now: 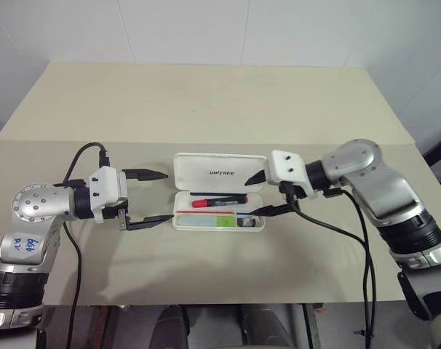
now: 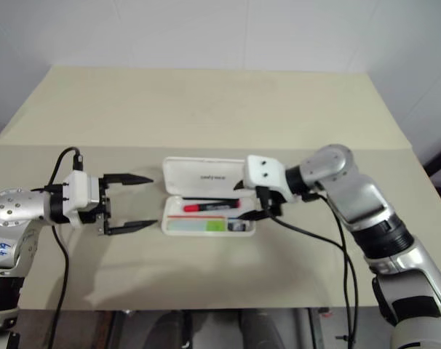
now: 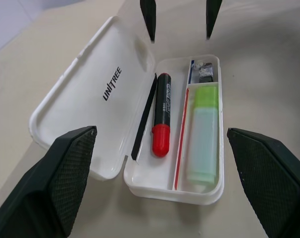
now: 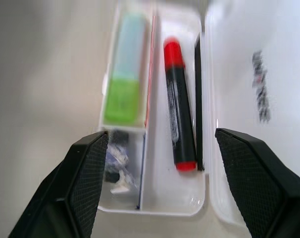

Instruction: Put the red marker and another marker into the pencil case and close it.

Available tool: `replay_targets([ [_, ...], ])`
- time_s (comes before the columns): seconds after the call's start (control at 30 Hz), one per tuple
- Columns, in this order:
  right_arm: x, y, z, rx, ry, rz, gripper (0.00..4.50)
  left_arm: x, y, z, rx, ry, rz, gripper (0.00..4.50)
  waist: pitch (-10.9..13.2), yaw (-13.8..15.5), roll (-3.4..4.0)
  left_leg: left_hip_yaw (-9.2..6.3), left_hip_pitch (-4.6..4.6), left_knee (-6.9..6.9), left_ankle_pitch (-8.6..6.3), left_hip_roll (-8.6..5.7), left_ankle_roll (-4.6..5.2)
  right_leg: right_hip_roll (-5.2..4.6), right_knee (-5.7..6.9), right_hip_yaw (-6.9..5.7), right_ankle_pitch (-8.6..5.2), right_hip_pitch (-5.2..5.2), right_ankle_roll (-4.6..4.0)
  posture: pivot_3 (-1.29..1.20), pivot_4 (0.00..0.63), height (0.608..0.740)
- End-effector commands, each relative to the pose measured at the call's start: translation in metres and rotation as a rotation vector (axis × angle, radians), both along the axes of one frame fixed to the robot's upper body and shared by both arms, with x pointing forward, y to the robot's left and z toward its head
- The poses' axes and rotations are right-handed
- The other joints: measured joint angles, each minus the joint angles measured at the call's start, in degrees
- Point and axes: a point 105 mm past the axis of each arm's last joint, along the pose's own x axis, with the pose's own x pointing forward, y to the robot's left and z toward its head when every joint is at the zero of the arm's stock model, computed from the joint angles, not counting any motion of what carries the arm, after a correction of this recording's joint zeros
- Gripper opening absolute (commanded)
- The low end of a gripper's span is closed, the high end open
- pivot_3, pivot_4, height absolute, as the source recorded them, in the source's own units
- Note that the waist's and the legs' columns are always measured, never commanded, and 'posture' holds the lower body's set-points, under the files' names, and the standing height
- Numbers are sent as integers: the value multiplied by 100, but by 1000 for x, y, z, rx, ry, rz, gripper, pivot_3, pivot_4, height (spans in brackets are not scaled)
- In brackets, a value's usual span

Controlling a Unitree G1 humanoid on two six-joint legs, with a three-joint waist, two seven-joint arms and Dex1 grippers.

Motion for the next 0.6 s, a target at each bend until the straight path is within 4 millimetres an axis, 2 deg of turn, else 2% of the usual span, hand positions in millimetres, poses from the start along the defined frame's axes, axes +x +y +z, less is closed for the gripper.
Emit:
replay_targets([
  [0.03, -13, -9, 17, 118, -8, 26, 4038, 2, 1, 11, 1, -37, -13, 4500, 0, 12, 0, -1, 0, 1, -1, 0, -2, 0, -1, -1, 0, 1, 1, 0, 150, 740],
  [0.1, -18, -10, 25, 212, -18, 14, 4464, 3, 2, 13, -4, -37, -14, 4500, 0, 10, 0, 0, -1, 3, -2, -1, -2, 0, -2, 0, -1, 3, 2, 0, 150, 740],
  [0.23, -23, -23, 42, 393, -100, -52, 4464, 5, 0, 29, -97, -32, -20, 4500, 0, 10, -1, -1, -2, 6, -2, -1, -2, 0, 1, 0, 0, 3, 3, 0, 150, 740],
  [0.3, -28, -38, 40, 398, -110, -86, 4464, 8, -1, 38, -140, -18, -23, 4500, 0, 13, -1, -2, 0, 6, -1, -1, -2, 1, 2, 0, 0, 5, 4, 0, 150, 740],
  [0.37, -33, -48, 42, 448, -105, -112, 4464, 9, 2, 38, -119, -5, -23, 4500, 0, 12, -1, -4, 1, 5, -1, -1, -2, 3, 1, -1, 0, 7, 4, 0, 150, 740],
  [0.43, -37, -50, 44, 492, -112, -111, 4464, 10, 6, 37, -102, 3, -22, 4500, 0, -9, -1, -2, 3, 5, -1, -2, -2, 2, 1, 2, -1, 8, 6, 0, 150, 740],
  [0.6, -43, -55, 31, 496, -88, -118, 4464, 14, 10, 41, -118, 19, -37, 4500, 0, -5, -1, -3, 10, 4, -1, -1, -2, 7, 3, 3, -1, 12, 6, 0, 150, 740],
])
